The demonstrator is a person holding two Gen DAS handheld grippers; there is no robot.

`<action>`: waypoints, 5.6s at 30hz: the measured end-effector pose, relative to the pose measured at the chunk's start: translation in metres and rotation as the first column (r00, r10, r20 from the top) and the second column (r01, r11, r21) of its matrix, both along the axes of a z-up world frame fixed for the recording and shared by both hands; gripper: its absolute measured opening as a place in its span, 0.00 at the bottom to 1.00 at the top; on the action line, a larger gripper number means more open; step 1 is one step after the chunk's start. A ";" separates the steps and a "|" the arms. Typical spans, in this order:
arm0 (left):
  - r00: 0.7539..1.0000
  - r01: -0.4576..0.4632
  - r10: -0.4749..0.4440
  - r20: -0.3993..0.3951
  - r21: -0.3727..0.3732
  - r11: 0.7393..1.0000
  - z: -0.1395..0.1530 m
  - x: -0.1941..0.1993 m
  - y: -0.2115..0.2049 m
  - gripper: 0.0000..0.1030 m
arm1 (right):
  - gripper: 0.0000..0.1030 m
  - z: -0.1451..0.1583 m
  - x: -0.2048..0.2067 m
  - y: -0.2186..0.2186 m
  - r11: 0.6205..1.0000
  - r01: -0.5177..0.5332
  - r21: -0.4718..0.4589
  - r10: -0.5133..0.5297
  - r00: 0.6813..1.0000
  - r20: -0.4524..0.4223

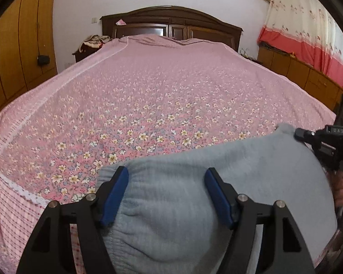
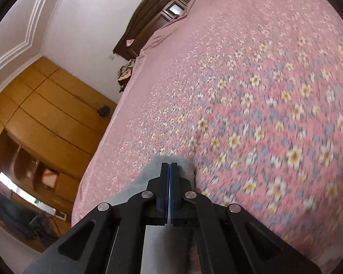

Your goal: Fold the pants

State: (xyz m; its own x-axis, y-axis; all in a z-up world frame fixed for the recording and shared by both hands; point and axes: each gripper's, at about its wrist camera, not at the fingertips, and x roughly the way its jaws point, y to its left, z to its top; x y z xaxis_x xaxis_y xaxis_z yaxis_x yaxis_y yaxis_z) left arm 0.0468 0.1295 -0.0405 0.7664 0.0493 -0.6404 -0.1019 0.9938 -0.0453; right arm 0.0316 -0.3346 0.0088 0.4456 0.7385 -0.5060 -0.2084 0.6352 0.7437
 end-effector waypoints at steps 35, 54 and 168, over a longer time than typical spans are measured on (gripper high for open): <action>0.992 -0.001 0.019 0.121 -0.152 0.988 0.009 -0.104 -0.003 0.84 | 0.44 -0.069 -0.172 -0.060 0.983 -0.021 0.182 0.037 0.996 -0.086; 0.995 -0.007 0.014 0.098 -0.068 0.998 0.001 -0.094 -0.026 0.88 | 0.24 -0.073 -0.143 -0.045 0.952 0.071 0.296 -0.057 0.997 -0.054; 1.000 0.014 -0.007 0.012 -0.876 0.482 -0.040 -0.168 0.020 0.22 | 0.11 0.076 -0.167 0.253 0.605 -0.248 -0.756 0.697 0.624 0.354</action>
State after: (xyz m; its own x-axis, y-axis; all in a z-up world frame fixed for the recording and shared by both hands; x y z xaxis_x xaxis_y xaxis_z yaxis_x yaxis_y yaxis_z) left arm -0.1210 0.1493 -0.0802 0.7668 -0.5426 -0.3428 -0.0884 0.4396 -0.8938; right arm -0.1354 -0.0814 0.0846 0.4700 0.5634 -0.6794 -0.8388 0.5248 -0.1450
